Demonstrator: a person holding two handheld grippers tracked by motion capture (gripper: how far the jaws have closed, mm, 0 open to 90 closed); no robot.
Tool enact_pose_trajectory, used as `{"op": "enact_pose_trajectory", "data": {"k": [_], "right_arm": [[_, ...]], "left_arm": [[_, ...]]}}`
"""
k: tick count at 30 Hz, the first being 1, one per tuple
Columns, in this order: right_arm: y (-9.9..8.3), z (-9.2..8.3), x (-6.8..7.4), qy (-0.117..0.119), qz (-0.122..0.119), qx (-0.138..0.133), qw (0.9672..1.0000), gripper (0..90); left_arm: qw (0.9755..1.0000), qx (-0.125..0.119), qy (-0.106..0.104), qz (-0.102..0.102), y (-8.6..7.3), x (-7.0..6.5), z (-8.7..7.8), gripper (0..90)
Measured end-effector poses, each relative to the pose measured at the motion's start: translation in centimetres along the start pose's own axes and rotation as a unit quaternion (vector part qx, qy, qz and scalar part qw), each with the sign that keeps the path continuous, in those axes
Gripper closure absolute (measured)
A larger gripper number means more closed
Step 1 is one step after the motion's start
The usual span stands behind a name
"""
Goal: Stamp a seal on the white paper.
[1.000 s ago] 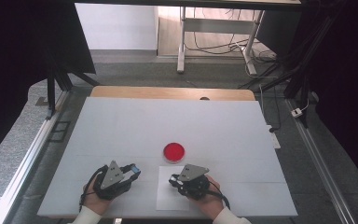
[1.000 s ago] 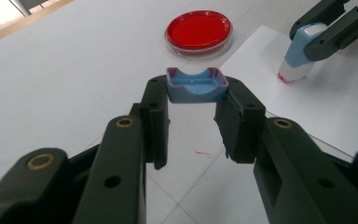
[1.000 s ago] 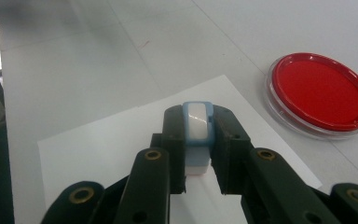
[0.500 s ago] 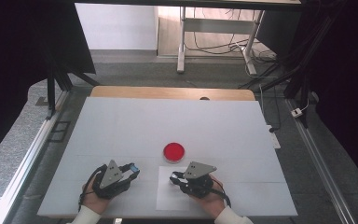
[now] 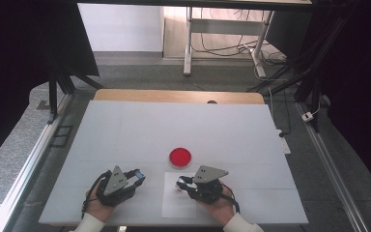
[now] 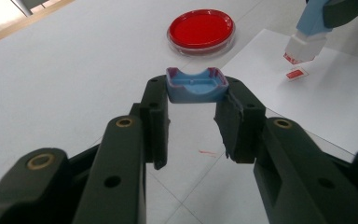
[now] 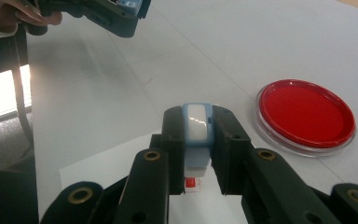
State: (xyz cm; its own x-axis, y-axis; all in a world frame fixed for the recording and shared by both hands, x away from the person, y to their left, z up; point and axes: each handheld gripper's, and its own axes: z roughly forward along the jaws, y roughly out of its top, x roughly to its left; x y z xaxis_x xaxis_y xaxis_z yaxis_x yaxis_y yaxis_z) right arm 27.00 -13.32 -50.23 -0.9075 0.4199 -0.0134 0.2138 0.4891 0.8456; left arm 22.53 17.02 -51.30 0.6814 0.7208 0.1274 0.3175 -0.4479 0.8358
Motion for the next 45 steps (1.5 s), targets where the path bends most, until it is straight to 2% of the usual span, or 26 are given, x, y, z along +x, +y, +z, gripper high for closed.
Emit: {"op": "enact_pose_trajectory", "data": {"k": [11,15,27,37,45], "right_arm": [[0.5,-1.2,-0.8,0.004,0.030,-0.035,0.9989,75.2],[0.7,-1.8,-1.3,0.015,0.056,-0.053,0.9969,75.2],[1.5,-3.6,-2.3,-0.011,0.069,-0.082,0.9941,75.2],[2.3,-5.3,-3.0,-0.019,0.080,-0.124,0.9888,75.2],[2.5,-5.9,-3.5,-0.019,0.087,-0.134,0.9870,75.2]], "left_arm": [[1.0000,0.000,0.000,-0.001,0.0,0.0,0.1,64.3],[1.0000,0.000,0.000,-0.002,0.0,0.0,0.1,64.3],[1.0000,0.004,-0.002,-0.002,-0.1,0.0,0.3,64.2],[1.0000,0.004,-0.004,-0.006,-0.2,0.1,0.5,64.2],[1.0000,0.005,-0.003,-0.008,-0.3,0.2,0.5,64.3]]}}
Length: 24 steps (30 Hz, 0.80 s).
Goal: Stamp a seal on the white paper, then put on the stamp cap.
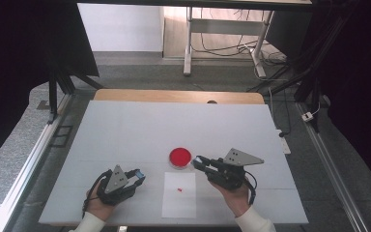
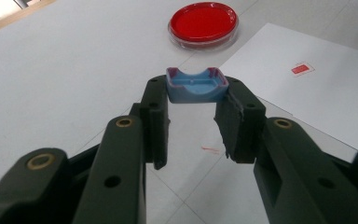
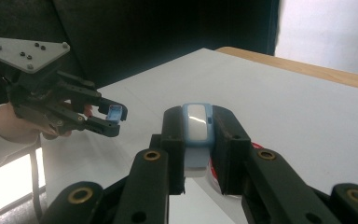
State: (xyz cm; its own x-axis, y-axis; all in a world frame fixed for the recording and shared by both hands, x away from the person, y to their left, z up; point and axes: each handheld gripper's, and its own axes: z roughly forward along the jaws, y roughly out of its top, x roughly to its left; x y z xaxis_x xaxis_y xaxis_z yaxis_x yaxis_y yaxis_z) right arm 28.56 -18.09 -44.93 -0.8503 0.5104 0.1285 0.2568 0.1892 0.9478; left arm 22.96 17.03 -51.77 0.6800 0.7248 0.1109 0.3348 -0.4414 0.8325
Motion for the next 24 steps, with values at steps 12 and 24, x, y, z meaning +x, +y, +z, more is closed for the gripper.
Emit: {"op": "enact_pose_trajectory", "data": {"k": [12,24], "right_arm": [[0.1,0.3,0.2,0.006,-0.001,0.000,1.0000,75.1],[0.0,0.6,0.4,0.009,-0.001,0.003,1.0000,75.1]], "left_arm": [[1.0000,-0.001,-0.005,0.003,0.3,-0.4,0.4,64.2],[0.9997,0.003,-0.016,0.017,0.9,-1.2,1.1,64.2]]}}
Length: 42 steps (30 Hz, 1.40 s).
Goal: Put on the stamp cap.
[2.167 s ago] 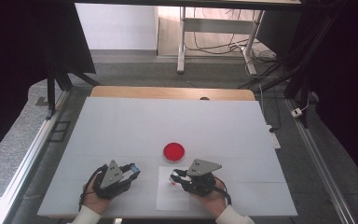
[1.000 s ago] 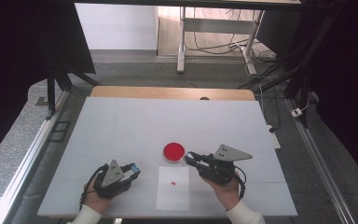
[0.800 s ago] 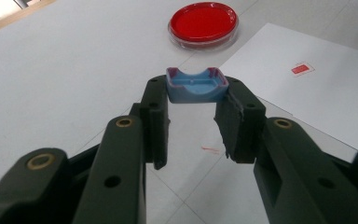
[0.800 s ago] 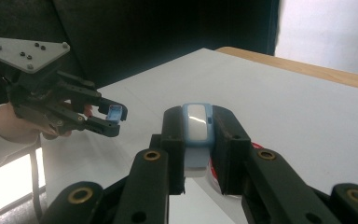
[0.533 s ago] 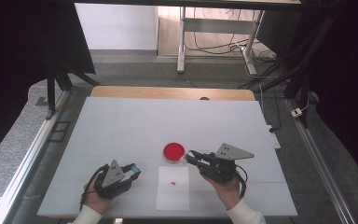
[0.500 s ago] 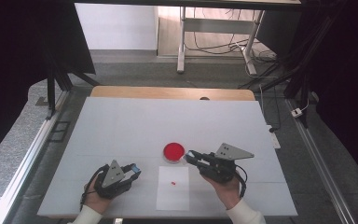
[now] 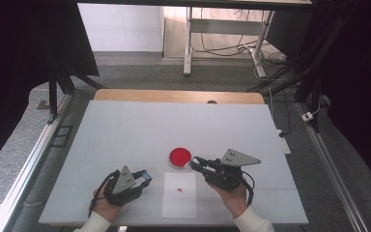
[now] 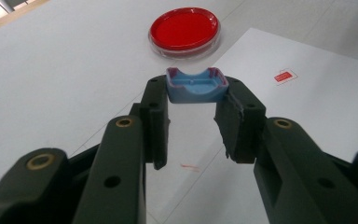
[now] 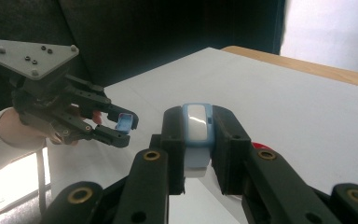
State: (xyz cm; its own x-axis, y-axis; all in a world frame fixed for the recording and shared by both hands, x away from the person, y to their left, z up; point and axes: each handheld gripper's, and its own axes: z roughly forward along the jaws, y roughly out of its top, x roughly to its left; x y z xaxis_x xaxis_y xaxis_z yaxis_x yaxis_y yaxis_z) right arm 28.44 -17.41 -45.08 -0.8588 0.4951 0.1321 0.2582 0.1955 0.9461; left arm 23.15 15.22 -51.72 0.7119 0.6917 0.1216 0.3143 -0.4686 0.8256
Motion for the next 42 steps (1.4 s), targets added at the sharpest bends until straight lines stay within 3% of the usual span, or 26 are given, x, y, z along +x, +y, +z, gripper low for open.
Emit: {"op": "enact_pose_trajectory", "data": {"k": [19,42], "right_arm": [[-0.2,0.6,0.4,0.009,0.006,0.004,0.9999,75.1],[-0.3,1.0,0.8,0.013,0.005,0.007,0.9999,75.0]], "left_arm": [[0.9998,-0.003,-0.017,0.010,1.1,-1.1,1.6,64.2],[0.9997,-0.004,-0.020,0.014,2.1,-1.6,2.5,64.2]]}}
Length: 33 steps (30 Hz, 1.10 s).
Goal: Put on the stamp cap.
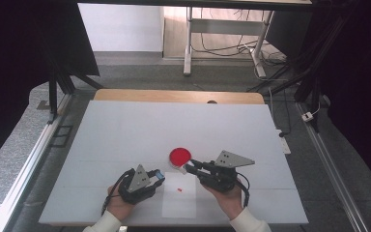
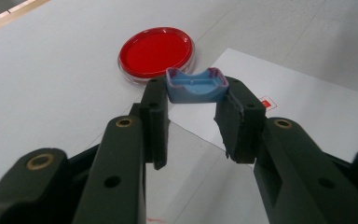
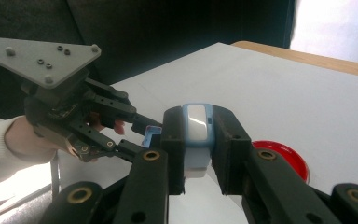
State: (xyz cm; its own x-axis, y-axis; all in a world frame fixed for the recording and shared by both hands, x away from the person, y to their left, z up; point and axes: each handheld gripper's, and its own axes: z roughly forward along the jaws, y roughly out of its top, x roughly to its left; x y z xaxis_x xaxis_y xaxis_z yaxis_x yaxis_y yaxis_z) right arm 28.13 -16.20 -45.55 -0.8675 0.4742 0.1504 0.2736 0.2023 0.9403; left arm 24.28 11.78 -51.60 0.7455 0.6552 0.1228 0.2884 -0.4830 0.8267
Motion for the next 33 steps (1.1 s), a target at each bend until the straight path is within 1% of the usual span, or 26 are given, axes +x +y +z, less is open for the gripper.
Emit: {"op": "enact_pose_trajectory", "data": {"k": [3,6,8,13,17,19,22,26,33], "right_arm": [[0.0,0.0,0.0,0.000,-0.002,-0.001,1.0000,75.0],[0.1,-0.1,-0.1,-0.001,-0.002,-0.003,1.0000,75.0],[0.1,-0.2,-0.1,-0.003,-0.001,-0.004,1.0000,74.9],[0.1,-0.1,-0.1,-0.004,-0.001,-0.003,1.0000,75.0],[0.0,-0.1,0.1,-0.007,-0.001,-0.001,1.0000,75.0],[-0.1,0.0,0.1,-0.010,0.000,-0.001,0.9999,75.0],[-0.1,0.1,0.3,-0.016,-0.001,0.000,0.9999,75.0],[-0.3,0.4,0.4,-0.024,0.005,0.004,0.9997,75.0],[-0.5,0.9,0.7,-0.032,0.008,0.008,0.9994,75.1]], "left_arm": [[1.0000,0.003,0.001,0.001,0.2,0.1,0.5,64.2],[1.0000,-0.001,-0.002,-0.004,0.6,0.1,1.0,64.2],[1.0000,-0.002,-0.005,-0.003,0.9,0.0,1.2,64.1],[0.9999,-0.005,-0.012,-0.002,1.5,-0.5,2.0,64.1],[0.9997,-0.014,-0.018,-0.005,1.9,-0.9,2.6,64.1],[0.9997,-0.015,-0.019,-0.002,2.0,-1.2,2.9,64.1],[0.9996,-0.016,-0.022,-0.001,2.1,-1.4,3.0,64.1],[0.9996,-0.018,-0.021,-0.002,2.2,-1.4,3.0,64.1],[0.9996,-0.017,-0.021,0.000,2.2,-1.6,3.2,64.1]]}}
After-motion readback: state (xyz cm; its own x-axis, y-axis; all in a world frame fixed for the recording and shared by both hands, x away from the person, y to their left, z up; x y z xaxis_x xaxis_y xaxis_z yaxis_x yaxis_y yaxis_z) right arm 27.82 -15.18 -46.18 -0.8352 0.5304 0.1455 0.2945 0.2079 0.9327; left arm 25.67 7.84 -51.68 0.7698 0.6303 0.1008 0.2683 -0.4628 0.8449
